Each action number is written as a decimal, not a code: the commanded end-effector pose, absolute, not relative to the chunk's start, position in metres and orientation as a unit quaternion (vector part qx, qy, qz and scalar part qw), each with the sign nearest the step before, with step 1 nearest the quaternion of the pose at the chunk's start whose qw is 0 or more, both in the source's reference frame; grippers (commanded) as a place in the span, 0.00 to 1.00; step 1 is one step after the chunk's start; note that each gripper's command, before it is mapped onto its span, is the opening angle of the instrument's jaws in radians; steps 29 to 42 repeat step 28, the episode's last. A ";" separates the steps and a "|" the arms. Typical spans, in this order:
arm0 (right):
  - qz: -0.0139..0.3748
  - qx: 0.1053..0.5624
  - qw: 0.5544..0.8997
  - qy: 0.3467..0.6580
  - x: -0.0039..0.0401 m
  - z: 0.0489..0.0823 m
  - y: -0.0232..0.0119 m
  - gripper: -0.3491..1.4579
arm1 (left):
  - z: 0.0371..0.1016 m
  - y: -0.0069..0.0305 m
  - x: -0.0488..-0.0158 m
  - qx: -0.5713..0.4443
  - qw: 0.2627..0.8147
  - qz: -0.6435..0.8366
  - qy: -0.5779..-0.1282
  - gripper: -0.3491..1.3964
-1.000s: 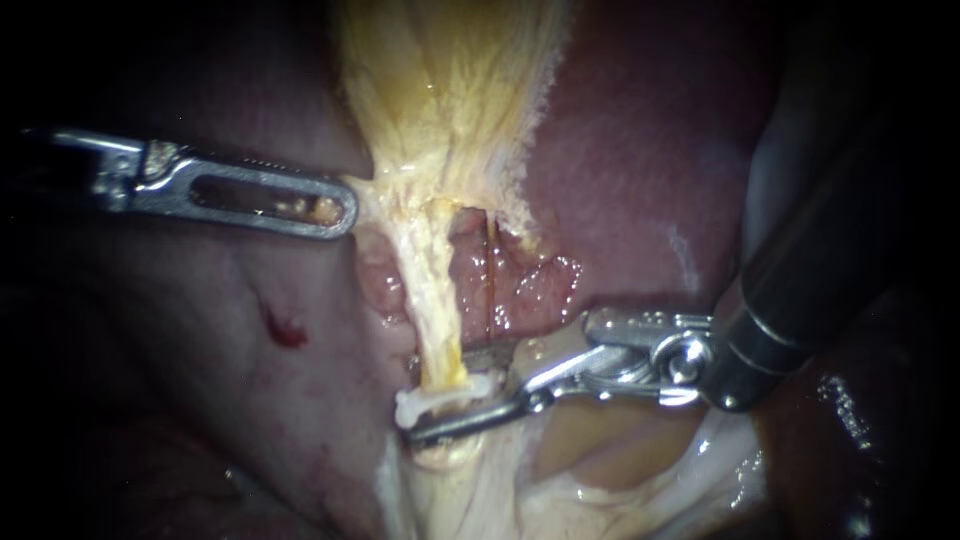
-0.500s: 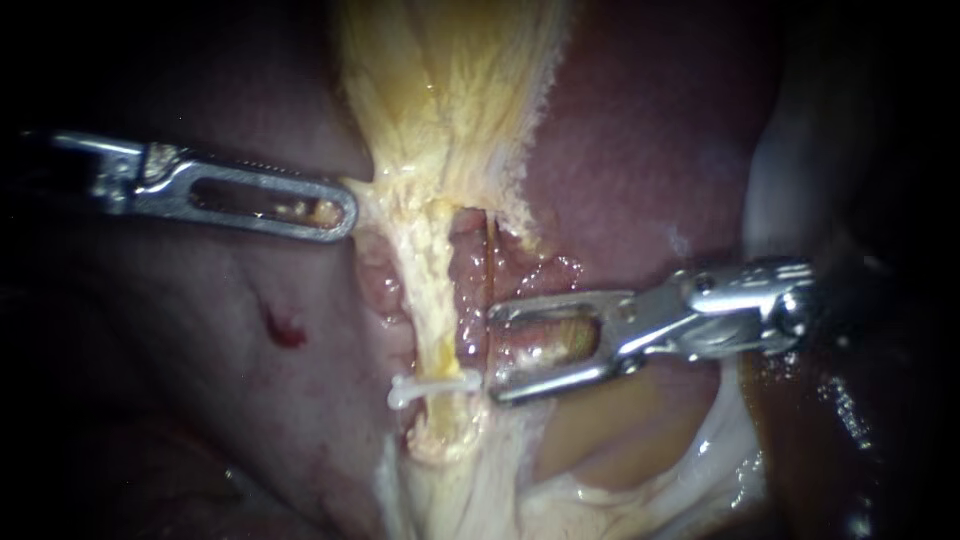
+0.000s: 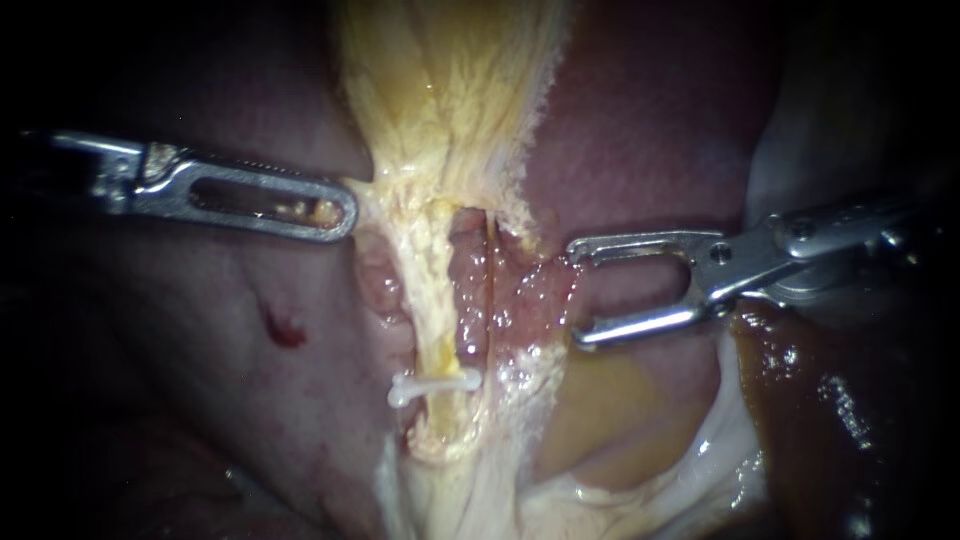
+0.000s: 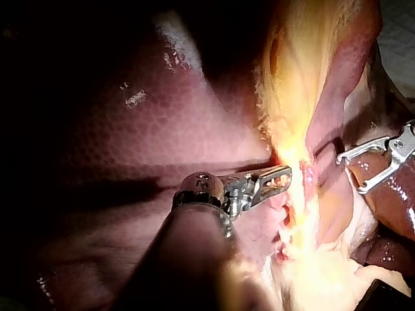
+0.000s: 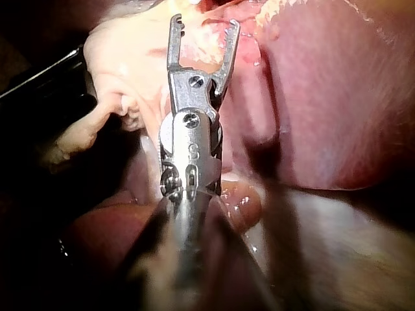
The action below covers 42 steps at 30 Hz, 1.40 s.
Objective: Going back first clip left tube
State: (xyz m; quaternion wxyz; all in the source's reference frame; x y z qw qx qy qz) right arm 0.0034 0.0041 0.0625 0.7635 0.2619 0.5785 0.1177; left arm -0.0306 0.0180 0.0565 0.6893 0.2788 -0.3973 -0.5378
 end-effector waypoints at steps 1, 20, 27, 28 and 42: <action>0.116 0.264 0.763 0.579 0.0034 0.0626 0.0041 0.47 | 0.0570 0.0178 -0.0310 0.279 0.691 -0.536 -0.396 0.00; 0.115 0.265 0.762 0.579 0.0033 0.0623 0.0039 0.47 | 0.0623 0.0168 -0.0354 0.277 0.703 -0.530 -0.385 0.00; 0.115 0.265 0.762 0.579 0.0033 0.0623 0.0039 0.47 | 0.0623 0.0169 -0.0353 0.278 0.703 -0.529 -0.385 0.00; 0.115 0.265 0.762 0.579 0.0033 0.0623 0.0039 0.47 | 0.0623 0.0169 -0.0353 0.278 0.703 -0.529 -0.385 0.00; 0.115 0.265 0.762 0.579 0.0033 0.0623 0.0039 0.47 | 0.0623 0.0169 -0.0353 0.278 0.703 -0.529 -0.385 0.00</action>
